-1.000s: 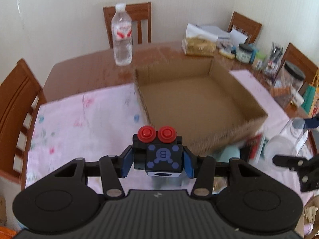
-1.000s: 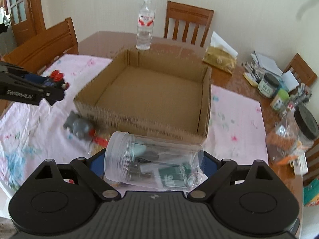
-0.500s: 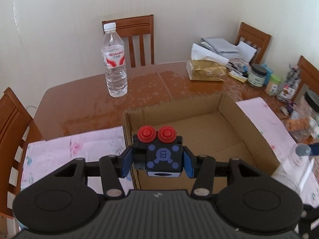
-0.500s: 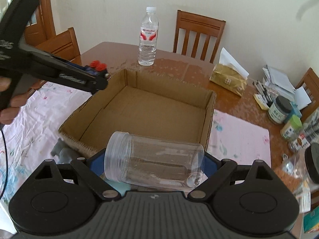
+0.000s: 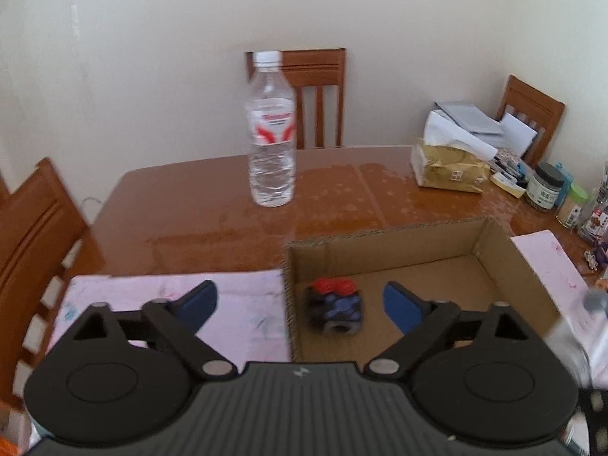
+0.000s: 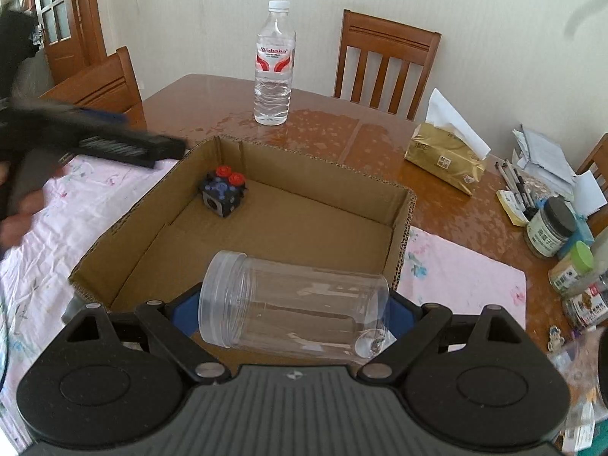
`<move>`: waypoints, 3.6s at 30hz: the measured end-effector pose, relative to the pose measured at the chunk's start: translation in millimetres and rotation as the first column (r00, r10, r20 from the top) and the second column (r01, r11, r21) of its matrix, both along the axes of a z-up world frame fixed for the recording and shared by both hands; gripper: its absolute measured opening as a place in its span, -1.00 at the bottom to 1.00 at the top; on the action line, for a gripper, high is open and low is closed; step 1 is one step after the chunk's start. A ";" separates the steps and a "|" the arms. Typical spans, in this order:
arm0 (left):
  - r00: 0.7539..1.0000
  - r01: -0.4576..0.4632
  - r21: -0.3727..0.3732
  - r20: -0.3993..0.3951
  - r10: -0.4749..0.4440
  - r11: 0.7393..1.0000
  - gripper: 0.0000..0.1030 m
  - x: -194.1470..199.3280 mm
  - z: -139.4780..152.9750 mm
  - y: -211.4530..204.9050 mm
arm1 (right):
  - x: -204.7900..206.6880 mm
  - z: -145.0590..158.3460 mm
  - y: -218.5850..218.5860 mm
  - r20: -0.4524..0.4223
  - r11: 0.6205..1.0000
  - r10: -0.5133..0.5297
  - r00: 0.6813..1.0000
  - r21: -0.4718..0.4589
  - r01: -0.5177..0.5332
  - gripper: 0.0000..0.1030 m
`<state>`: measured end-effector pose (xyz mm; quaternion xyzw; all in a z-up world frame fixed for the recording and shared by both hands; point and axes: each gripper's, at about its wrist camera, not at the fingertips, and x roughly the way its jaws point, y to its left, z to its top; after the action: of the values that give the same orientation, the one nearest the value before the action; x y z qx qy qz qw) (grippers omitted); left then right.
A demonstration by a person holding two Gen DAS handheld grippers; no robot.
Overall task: Organize rigid objects
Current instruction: 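Open left gripper over the box dropping the cube while right gripper releases the jar inside, then move left gripper to the red S.L toy train and grasp it while right gripper approaches the white MEDICAL tub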
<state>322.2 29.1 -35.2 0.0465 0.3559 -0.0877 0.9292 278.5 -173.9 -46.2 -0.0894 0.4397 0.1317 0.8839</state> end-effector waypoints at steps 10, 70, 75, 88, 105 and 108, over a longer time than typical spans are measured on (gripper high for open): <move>0.994 -0.108 0.071 -0.009 0.109 0.992 0.92 -77.9 1.0 43.8 | 61.8 -2.5 6.6 0.001 1.000 -0.011 1.000 -0.001 0.011 0.87; 0.931 0.258 -0.027 -0.259 -0.256 0.966 0.93 -200.0 -68.4 -32.4 | -110.2 -110.3 -42.5 -0.176 0.993 -0.114 0.978 -0.037 0.109 1.00; 0.913 0.294 -0.057 -0.278 -0.298 0.954 0.93 -197.5 -74.4 -41.8 | -110.5 -109.3 -44.3 -0.162 0.997 -0.075 0.984 -0.032 0.071 1.00; 0.818 0.407 -0.167 -0.370 -0.440 0.898 0.93 -221.8 -74.0 -46.9 | -114.5 -107.2 -48.7 -0.147 1.000 -0.008 0.989 -0.024 0.004 1.00; 0.793 0.524 -0.004 -0.361 -0.490 0.852 0.92 -235.7 -82.0 -54.4 | -111.0 -110.1 -78.3 -0.175 0.999 -0.043 0.984 -0.038 0.037 1.00; 0.773 0.582 0.057 -0.348 -0.530 0.811 0.88 -238.8 -85.0 -60.9 | -109.2 -109.6 -77.1 -0.183 0.998 -0.052 0.982 -0.041 0.045 1.00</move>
<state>83.3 -31.8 -120.1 0.2102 0.4758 -0.3362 0.7851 169.3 -251.0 -155.8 -0.0821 0.5241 0.1097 0.8406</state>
